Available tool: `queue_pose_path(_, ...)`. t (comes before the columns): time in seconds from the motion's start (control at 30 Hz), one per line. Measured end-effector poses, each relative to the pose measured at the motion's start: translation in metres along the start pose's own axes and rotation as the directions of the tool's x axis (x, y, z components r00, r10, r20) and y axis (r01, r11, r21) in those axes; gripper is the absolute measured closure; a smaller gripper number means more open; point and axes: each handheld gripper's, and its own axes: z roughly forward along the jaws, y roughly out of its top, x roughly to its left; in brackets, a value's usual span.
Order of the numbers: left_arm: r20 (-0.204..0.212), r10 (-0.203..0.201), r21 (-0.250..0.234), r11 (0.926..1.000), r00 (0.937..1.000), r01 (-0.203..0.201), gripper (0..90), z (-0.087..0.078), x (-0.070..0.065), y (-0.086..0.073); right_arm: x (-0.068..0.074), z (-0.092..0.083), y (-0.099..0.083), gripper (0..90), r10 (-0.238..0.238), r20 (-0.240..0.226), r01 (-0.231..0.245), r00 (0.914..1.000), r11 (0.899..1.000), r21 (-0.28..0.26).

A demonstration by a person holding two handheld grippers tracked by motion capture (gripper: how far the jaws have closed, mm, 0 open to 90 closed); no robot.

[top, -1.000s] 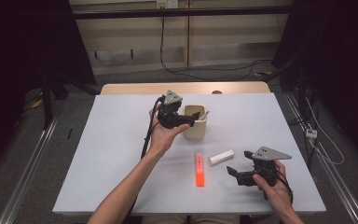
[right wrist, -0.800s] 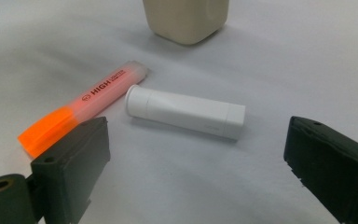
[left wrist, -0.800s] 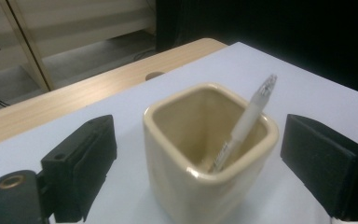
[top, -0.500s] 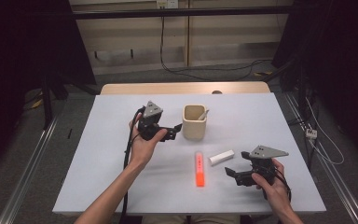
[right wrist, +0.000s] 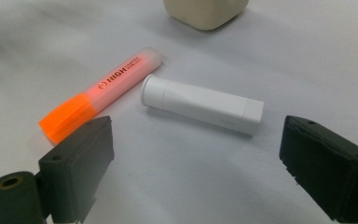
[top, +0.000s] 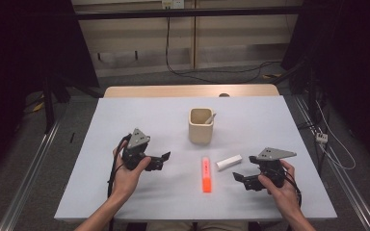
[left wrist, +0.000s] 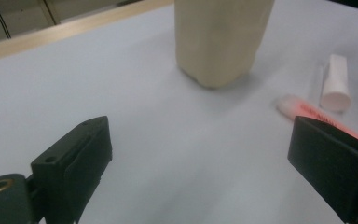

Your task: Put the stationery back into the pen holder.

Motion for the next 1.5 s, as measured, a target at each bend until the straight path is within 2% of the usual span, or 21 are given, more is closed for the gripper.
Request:
queue_pose_path(0.07,0.005,-0.007,0.017,0.9998,1.0,0.006,6.2,-0.008,-0.001,-0.009,-0.001,0.001,0.002,10.4,0.006,-0.008,-0.006,1.0,1.0,0.0)
queue_pose_path(0.13,0.003,0.001,0.021,0.9998,1.0,-0.001,6.2,-0.015,-0.003,-0.017,-0.002,0.002,0.004,16.5,-0.019,-0.006,0.02,0.9998,1.0,0.005)
queue_pose_path(0.2,-0.025,0.019,0.043,0.9989,0.9995,-0.018,6.2,-0.02,-0.005,-0.025,-0.004,0.004,0.006,15.2,-0.035,-0.007,0.035,0.9994,0.999,-0.007)
queue_pose_path(0.27,-0.008,0.007,0.07,0.9975,0.9999,-0.007,6.9,-0.024,-0.008,-0.032,-0.007,0.007,0.009,13.7,-0.028,-0.033,0.028,0.999,0.999,-0.017)
queue_pose_path(0.37,0.005,0.005,0.075,0.9972,1.0,-0.005,7.2,-0.03,-0.014,-0.041,-0.008,0.013,0.014,14.4,-0.007,-0.003,0.007,1.0,1.0,0.013)
queue_pose_path(0.43,0.017,-0.004,0.077,0.997,0.9999,0.003,7.2,-0.035,-0.017,-0.048,-0.009,0.016,0.015,13.4,-0.018,-0.032,0.018,0.9993,1.0,0.009)
queue_pose_path(0.53,0.029,-0.011,0.079,0.9968,0.9995,0.008,7.2,-0.041,-0.02,-0.055,-0.011,0.017,0.02,14.4,-0.042,-0.03,0.042,0.9986,0.999,-0.006)
queue_pose_path(0.6,0.032,-0.014,0.073,0.9972,0.9994,0.011,7.2,-0.043,-0.021,-0.058,-0.012,0.018,0.025,14.2,-0.058,-0.059,0.059,0.9965,0.998,0.015)
queue_pose_path(0.63,0.032,-0.016,0.072,0.9973,0.9994,0.014,7.2,-0.043,-0.021,-0.059,-0.012,0.019,0.028,13.9,-0.085,-0.075,0.087,0.9936,0.996,0.034)
queue_pose_path(0.73,0.027,-0.026,0.074,0.9969,0.9993,0.024,7.2,-0.042,-0.02,-0.061,-0.013,0.024,0.036,13.7,-0.135,-0.141,0.145,0.9808,0.987,0.064)
queue_pose_path(0.83,0.023,-0.024,0.075,0.9969,0.9995,0.022,7.2,-0.041,-0.019,-0.061,-0.014,0.03,0.044,14.7,-0.214,-0.151,0.231,0.9652,0.967,0.107)
queue_pose_path(0.9,0.027,-0.023,0.074,0.9971,0.9994,0.021,7.3,-0.041,-0.019,-0.061,-0.017,0.034,0.048,14.7,-0.224,-0.169,0.247,0.9599,0.961,0.127)
queue_pose_path(1.03,0.025,-0.029,0.077,0.9967,0.9993,0.027,7.2,-0.041,-0.02,-0.062,-0.024,0.041,0.054,16.9,-0.282,-0.194,0.315,0.9396,0.933,0.172)
queue_pose_path(1.13,0.028,-0.019,0.074,0.9971,0.9994,0.017,7.2,-0.039,-0.021,-0.062,-0.027,0.044,0.057,18.0,-0.326,-0.222,0.369,0.919,0.908,0.197)
queue_pose_path(1.17,0.029,-0.016,0.075,0.9971,0.9995,0.014,7.2,-0.039,-0.021,-0.062,-0.028,0.045,0.058,19.0,-0.336,-0.227,0.381,0.9142,0.903,0.199)
queue_pose_path(1.23,0.031,-0.018,0.078,0.9968,0.9994,0.015,7.2,-0.039,-0.022,-0.062,-0.03,0.046,0.06,23.1,-0.358,-0.248,0.411,0.8999,0.887,0.21)
queue_pose_path(1.33,0.035,-0.016,0.08,0.9967,0.9992,0.013,7.2,-0.039,-0.025,-0.062,-0.032,0.048,0.064,27.2,-0.411,-0.26,0.471,0.8738,0.85,0.238)
queue_pose_path(1.37,0.036,-0.016,0.079,0.9968,0.9992,0.013,7.1,-0.039,-0.025,-0.061,-0.033,0.049,0.064,29.1,-0.417,-0.269,0.48,0.8679,0.843,0.242)
queue_pose_path(1.4,0.036,-0.014,0.079,0.9968,0.9992,0.011,7.1,-0.039,-0.026,-0.061,-0.034,0.05,0.065,30.0,-0.428,-0.277,0.495,0.8601,0.832,0.251)
queue_pose_path(1.5,0.042,-0.017,0.078,0.9969,0.999,0.013,7.0,-0.039,-0.025,-0.061,-0.034,0.053,0.067,35.7,-0.466,-0.302,0.545,0.8314,0.79,0.281)
